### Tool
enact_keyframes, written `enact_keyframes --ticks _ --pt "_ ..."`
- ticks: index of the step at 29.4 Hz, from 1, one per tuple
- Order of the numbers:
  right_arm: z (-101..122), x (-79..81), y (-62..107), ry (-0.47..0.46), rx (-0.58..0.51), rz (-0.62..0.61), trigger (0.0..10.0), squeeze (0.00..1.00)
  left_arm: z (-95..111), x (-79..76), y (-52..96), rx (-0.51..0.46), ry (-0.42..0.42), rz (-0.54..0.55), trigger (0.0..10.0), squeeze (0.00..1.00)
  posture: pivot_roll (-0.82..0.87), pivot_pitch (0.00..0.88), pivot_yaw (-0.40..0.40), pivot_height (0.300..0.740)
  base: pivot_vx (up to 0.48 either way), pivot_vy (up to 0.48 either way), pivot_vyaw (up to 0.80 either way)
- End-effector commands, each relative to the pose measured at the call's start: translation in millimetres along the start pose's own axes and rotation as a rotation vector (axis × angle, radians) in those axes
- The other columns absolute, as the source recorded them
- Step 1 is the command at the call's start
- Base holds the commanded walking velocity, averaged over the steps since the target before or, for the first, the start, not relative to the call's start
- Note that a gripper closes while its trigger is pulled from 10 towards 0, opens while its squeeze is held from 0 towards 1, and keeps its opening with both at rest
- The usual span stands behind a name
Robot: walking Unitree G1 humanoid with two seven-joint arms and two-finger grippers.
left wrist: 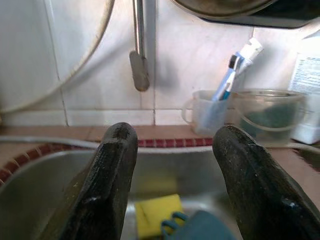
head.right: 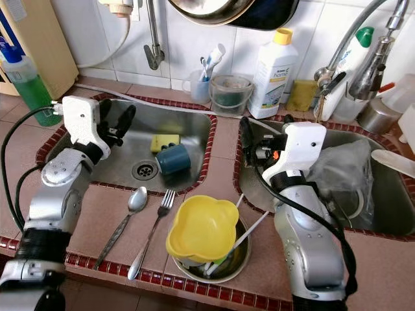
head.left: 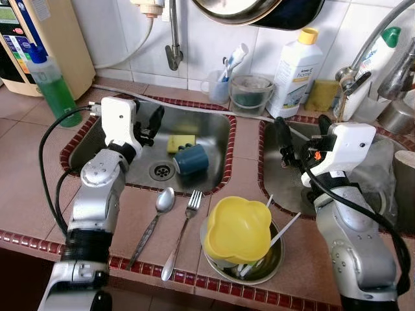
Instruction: Kitchen organization
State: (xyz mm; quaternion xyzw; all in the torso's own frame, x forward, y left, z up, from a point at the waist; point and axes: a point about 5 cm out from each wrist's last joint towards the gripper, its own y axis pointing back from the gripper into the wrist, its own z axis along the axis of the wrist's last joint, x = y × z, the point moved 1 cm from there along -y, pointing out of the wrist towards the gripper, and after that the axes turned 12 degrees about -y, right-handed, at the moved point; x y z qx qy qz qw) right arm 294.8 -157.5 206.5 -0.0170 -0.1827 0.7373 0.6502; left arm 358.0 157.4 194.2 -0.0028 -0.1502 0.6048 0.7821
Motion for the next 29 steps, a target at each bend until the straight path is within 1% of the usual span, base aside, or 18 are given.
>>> enact_keyframes --ticks 1,3,4,5,6,8,11,13,15,17,21,29 --pt "1 -0.5 -2.0 0.035 -0.028 -0.012 10.0 0.00 6 -4.9 1.3 -0.012 0.024 -0.013 10.0 0.00 0.04 0.000 -0.031 0.731 0.000 0.000 0.00" --pt "-5 0.0 -4.1 0.088 -0.047 -0.037 10.0 0.00 7 -12.2 4.7 -0.008 0.067 0.008 10.0 0.00 0.04 0.000 -0.033 0.731 0.000 0.000 0.00" --pt "-5 0.0 -4.1 0.088 -0.047 -0.037 10.0 0.00 7 -12.2 4.7 -0.008 0.067 0.008 10.0 0.00 0.04 0.000 -0.033 0.731 0.000 0.000 0.00" --pt "-7 1.3 -4.7 0.119 -0.054 -0.039 10.0 0.00 7 -14.1 6.3 -0.013 0.085 0.018 10.0 0.00 0.04 0.000 -0.035 0.731 0.000 0.000 0.00" --pt "-8 2.0 -4.8 0.130 -0.058 -0.041 10.0 0.00 8 -15.1 7.7 -0.014 0.084 0.025 10.0 0.00 0.04 0.000 -0.035 0.731 0.000 0.000 0.00" --pt "-11 3.9 -5.6 0.121 -0.054 -0.038 10.0 0.00 6 -17.6 10.5 0.000 0.096 0.028 10.0 0.00 0.05 0.000 -0.042 0.731 0.000 0.000 0.00" --pt "-13 5.7 -7.1 0.108 -0.054 -0.029 10.0 0.00 4 -16.5 12.9 0.005 0.078 0.041 10.0 0.00 0.05 0.000 -0.047 0.731 0.000 0.000 0.00" --pt "-14 5.9 -9.0 0.108 -0.056 -0.027 10.0 0.00 5 -15.3 14.3 -0.002 0.077 0.057 10.0 0.00 0.05 0.000 -0.049 0.731 0.000 0.000 0.00" --pt "-15 5.2 -10.5 0.111 -0.059 -0.026 10.0 0.00 8 -13.8 15.1 -0.019 0.051 0.077 10.0 0.00 0.06 0.000 -0.054 0.731 0.000 0.000 0.00" --pt "-15 4.4 -11.8 0.112 -0.059 -0.028 10.0 0.00 9 -13.1 16.1 -0.023 0.061 0.088 10.0 0.00 0.06 0.000 -0.056 0.731 0.000 0.000 0.00" --pt "-16 4.3 -14.6 0.110 -0.061 -0.030 10.0 0.00 8 -13.3 17.2 -0.015 0.069 0.092 10.0 0.00 0.06 0.000 -0.060 0.731 0.000 0.000 0.00" --pt "-19 6.1 -14.9 0.105 -0.053 -0.024 10.0 0.00 7 -11.8 17.6 0.000 0.064 0.085 10.0 0.00 0.06 0.000 -0.061 0.731 0.000 0.000 0.00"
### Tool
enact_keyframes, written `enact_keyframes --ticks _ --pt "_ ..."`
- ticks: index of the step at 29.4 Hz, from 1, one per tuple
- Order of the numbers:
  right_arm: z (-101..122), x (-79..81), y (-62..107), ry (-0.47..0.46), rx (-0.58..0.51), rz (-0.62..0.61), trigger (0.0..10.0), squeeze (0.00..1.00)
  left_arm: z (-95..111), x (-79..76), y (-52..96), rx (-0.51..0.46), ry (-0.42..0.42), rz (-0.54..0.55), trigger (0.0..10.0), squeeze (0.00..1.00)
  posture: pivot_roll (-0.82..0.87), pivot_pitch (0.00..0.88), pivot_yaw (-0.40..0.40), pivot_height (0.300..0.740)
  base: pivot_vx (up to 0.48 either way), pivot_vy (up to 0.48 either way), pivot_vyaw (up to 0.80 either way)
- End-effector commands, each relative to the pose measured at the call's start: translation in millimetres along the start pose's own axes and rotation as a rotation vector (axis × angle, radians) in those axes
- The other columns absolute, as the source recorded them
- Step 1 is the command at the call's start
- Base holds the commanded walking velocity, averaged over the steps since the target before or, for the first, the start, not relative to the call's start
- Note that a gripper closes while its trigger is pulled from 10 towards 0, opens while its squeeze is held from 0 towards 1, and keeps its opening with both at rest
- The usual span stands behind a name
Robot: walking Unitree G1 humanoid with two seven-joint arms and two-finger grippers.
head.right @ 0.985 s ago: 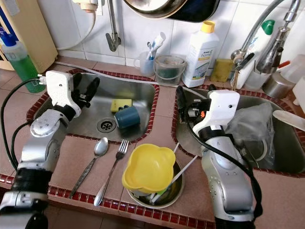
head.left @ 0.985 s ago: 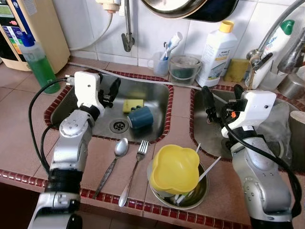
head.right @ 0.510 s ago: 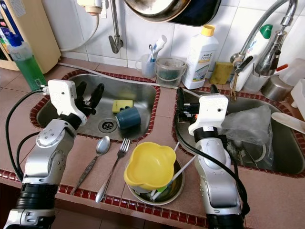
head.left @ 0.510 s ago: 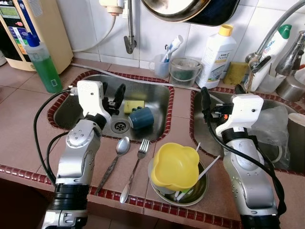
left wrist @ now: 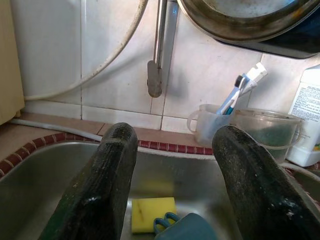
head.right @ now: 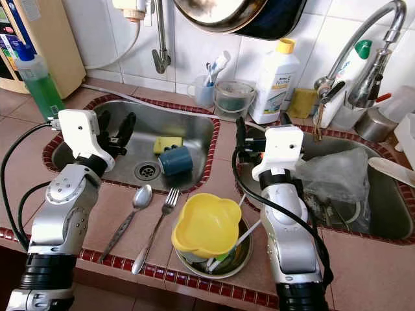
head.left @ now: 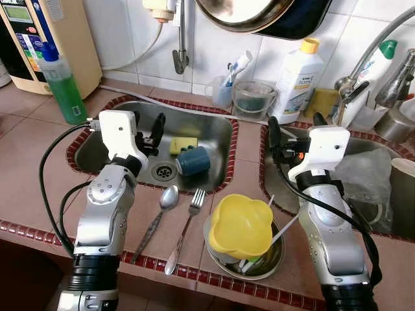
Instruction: Kitchen organization
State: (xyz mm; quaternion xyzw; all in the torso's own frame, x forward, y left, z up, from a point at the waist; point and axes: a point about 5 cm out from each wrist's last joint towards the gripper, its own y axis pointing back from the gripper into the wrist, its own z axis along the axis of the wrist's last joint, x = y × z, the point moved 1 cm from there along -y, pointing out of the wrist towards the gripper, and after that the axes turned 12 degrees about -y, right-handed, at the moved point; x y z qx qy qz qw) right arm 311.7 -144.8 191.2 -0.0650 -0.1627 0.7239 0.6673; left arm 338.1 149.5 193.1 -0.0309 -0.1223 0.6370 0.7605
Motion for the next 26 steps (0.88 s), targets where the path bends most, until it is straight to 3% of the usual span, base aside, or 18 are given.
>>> enact_keyframes --ticks 1,11,26 --pt "2.8 -0.6 -2.4 0.002 -0.015 0.000 10.0 0.00 1.2 0.6 0.6 0.008 -0.006 0.000 10.0 0.00 0.06 0.000 -0.061 0.731 0.000 0.000 0.00" --pt "0.4 0.4 -2.2 -0.002 -0.011 0.004 10.0 0.00 0.2 -1.5 0.2 0.028 0.004 -0.017 10.0 0.00 0.06 0.000 -0.056 0.731 0.000 0.000 0.00" --pt "-1.6 1.0 -1.7 -0.004 -0.007 0.003 10.0 0.00 1.4 -3.3 -0.5 0.033 -0.011 -0.033 10.0 0.00 0.06 0.000 -0.051 0.731 -0.275 0.000 0.00"
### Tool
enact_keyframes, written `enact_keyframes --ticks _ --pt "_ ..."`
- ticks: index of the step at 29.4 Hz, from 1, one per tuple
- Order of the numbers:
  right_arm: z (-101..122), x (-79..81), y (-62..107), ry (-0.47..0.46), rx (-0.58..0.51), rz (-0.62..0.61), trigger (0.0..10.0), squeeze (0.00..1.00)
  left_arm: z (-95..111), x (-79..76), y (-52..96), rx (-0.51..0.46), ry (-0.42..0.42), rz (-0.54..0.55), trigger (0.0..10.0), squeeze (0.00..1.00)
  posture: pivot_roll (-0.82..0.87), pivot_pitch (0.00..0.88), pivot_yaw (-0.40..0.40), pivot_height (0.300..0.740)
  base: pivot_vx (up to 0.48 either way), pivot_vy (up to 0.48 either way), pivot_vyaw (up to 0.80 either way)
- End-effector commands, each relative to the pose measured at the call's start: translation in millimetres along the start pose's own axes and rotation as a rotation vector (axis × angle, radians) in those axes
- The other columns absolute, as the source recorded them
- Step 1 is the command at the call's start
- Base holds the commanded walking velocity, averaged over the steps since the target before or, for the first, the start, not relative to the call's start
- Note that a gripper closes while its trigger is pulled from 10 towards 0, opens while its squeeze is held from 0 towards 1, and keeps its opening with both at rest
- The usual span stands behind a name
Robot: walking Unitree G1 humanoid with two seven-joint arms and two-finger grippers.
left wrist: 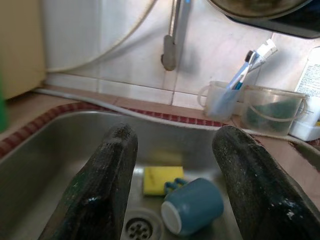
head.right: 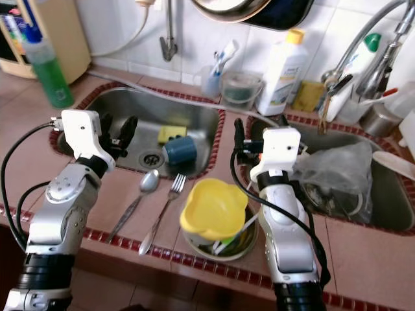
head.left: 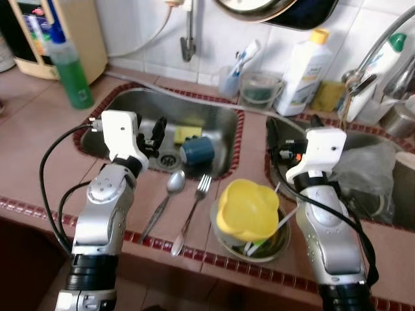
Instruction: Kitchen organization
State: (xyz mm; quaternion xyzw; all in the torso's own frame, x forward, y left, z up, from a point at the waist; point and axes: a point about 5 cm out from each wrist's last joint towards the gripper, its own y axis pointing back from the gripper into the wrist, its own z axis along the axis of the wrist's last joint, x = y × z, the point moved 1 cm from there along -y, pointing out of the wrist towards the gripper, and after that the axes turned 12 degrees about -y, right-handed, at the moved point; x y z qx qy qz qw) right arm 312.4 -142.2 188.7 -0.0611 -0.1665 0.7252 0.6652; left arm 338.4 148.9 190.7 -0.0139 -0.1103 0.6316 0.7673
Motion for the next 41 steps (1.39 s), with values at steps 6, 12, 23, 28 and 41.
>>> enact_keyframes --ticks 6,12,23,28,41 --pt "1 -1.1 -1.7 0.009 -0.007 0.000 10.0 0.00 5 -2.6 -1.4 -0.010 -0.009 -0.015 10.0 0.00 0.06 0.000 -0.050 0.731 -0.290 0.000 0.00" --pt "1 -0.7 -2.5 0.009 -0.011 0.001 10.0 0.00 9 -4.1 -1.9 -0.043 -0.005 -0.025 10.0 0.00 0.06 0.000 -0.050 0.731 -0.041 0.000 0.00" --pt "1 1.6 -3.8 -0.011 -0.017 0.012 10.0 0.00 13 -9.8 1.6 -0.084 -0.018 -0.088 10.0 0.00 0.07 0.000 -0.056 0.731 0.000 0.000 0.00" --pt "-6 4.1 2.1 -0.032 0.016 0.018 10.0 0.00 14 -12.7 5.0 -0.099 -0.129 -0.141 10.0 0.00 0.07 0.000 -0.057 0.731 0.000 0.000 0.00" --pt "-13 6.3 11.8 -0.037 0.044 0.007 10.0 0.00 13 -28.0 11.1 -0.123 -0.131 -0.245 10.0 0.00 0.06 0.000 -0.042 0.731 0.000 -0.105 0.00"
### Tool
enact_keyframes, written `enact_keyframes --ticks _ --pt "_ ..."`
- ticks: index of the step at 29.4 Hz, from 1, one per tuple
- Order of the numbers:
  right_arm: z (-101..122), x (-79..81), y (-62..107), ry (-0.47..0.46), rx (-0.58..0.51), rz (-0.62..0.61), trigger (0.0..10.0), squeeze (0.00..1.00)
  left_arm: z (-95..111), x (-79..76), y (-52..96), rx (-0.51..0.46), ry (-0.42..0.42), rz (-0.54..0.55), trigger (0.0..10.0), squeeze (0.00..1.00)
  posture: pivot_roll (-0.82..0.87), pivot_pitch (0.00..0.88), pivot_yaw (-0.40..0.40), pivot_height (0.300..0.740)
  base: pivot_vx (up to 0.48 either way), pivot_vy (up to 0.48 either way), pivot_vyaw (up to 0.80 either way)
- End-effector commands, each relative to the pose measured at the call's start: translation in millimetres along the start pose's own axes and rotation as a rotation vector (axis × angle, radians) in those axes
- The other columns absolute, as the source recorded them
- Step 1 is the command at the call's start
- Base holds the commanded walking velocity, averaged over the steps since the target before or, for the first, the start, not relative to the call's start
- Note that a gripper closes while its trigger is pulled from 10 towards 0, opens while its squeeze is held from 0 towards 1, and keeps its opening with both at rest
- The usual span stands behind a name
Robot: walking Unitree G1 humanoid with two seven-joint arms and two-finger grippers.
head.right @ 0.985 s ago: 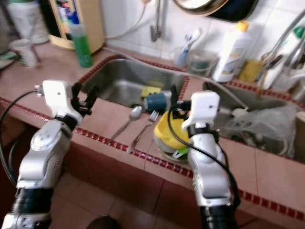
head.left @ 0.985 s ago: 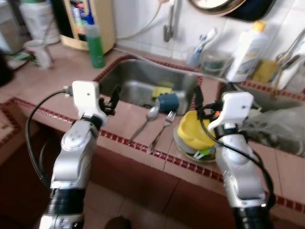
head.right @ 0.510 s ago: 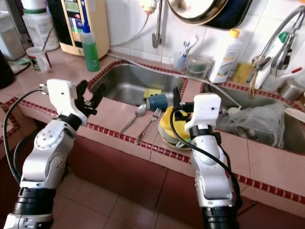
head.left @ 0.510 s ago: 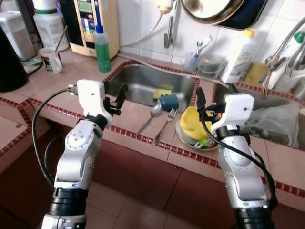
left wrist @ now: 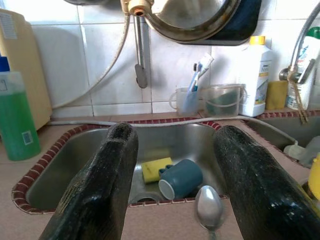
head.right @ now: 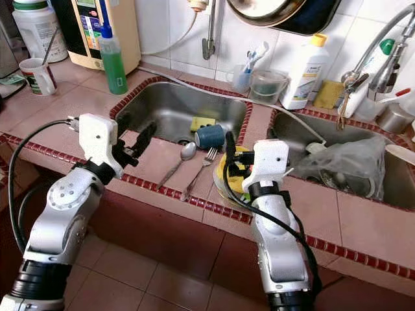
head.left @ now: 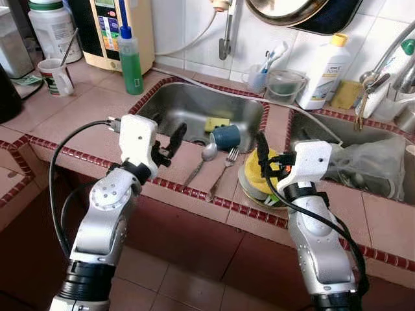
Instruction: Kitchen organization
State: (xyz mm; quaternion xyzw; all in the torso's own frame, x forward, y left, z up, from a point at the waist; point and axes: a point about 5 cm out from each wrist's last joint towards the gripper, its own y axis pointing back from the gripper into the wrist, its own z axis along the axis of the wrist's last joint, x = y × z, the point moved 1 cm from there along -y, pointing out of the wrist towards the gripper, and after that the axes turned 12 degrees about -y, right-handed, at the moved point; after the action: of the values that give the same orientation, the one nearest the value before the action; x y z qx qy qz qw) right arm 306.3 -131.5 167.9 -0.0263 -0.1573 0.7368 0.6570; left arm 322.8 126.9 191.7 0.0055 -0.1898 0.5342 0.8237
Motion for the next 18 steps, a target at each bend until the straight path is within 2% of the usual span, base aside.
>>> enact_keyframes --ticks 1,12,18 --pt "6.0 -1.7 0.5 0.004 -0.019 -0.010 10.0 0.00 7.1 -3.4 -1.1 -0.031 -0.004 -0.017 10.0 0.00 0.06 0.000 -0.042 0.731 0.000 -0.480 0.00" --pt "6.2 -2.0 2.0 0.007 -0.018 -0.011 10.0 0.00 6.1 -3.4 -1.0 -0.025 -0.003 -0.026 10.0 0.00 0.06 0.000 -0.043 0.731 0.000 -0.480 0.00" --pt "5.1 0.1 2.9 0.002 -0.011 0.005 10.0 0.00 3.7 -4.6 -1.1 -0.006 0.001 -0.011 10.0 0.00 0.06 0.000 -0.046 0.731 0.000 0.000 0.00"
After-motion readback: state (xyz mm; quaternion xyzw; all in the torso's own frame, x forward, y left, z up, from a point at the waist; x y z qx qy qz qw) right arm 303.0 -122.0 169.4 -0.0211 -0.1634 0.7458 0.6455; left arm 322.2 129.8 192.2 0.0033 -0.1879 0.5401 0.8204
